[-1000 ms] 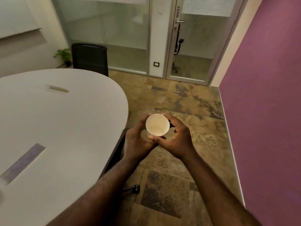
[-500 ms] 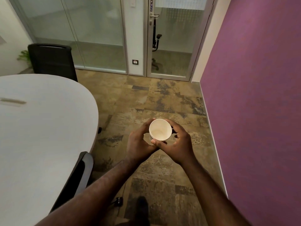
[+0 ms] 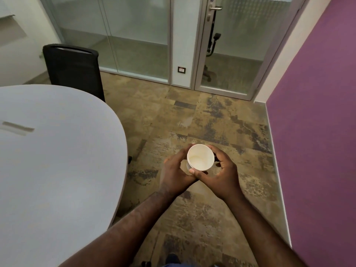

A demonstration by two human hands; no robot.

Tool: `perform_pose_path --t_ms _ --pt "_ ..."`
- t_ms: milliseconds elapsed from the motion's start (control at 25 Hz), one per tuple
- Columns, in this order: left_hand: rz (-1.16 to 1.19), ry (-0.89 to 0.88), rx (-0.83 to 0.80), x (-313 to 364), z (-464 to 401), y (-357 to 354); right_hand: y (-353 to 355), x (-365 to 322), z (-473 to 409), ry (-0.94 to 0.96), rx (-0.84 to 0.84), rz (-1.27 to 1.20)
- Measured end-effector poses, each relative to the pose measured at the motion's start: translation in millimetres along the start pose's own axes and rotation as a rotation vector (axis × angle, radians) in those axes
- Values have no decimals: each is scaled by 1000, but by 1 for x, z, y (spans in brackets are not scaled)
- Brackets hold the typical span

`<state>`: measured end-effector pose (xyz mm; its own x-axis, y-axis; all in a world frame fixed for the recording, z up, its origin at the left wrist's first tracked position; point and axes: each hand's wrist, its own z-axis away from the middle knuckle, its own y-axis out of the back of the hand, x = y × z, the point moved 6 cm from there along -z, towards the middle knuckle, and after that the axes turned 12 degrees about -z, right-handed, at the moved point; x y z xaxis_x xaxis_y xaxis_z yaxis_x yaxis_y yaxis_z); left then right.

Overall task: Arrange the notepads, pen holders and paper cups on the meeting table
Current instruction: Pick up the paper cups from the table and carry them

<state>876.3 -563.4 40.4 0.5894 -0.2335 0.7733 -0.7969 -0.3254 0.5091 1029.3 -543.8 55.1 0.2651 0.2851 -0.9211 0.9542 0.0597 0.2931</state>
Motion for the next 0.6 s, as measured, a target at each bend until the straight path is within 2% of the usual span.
perform_pose_path --t_ms 200,600 --pt "-78 114 55 -69 -60 20 -65 23 -86 25 -158 -43" --pt "-285 356 338 -190 -187 77 -215 59 -281 83 -580 -167"
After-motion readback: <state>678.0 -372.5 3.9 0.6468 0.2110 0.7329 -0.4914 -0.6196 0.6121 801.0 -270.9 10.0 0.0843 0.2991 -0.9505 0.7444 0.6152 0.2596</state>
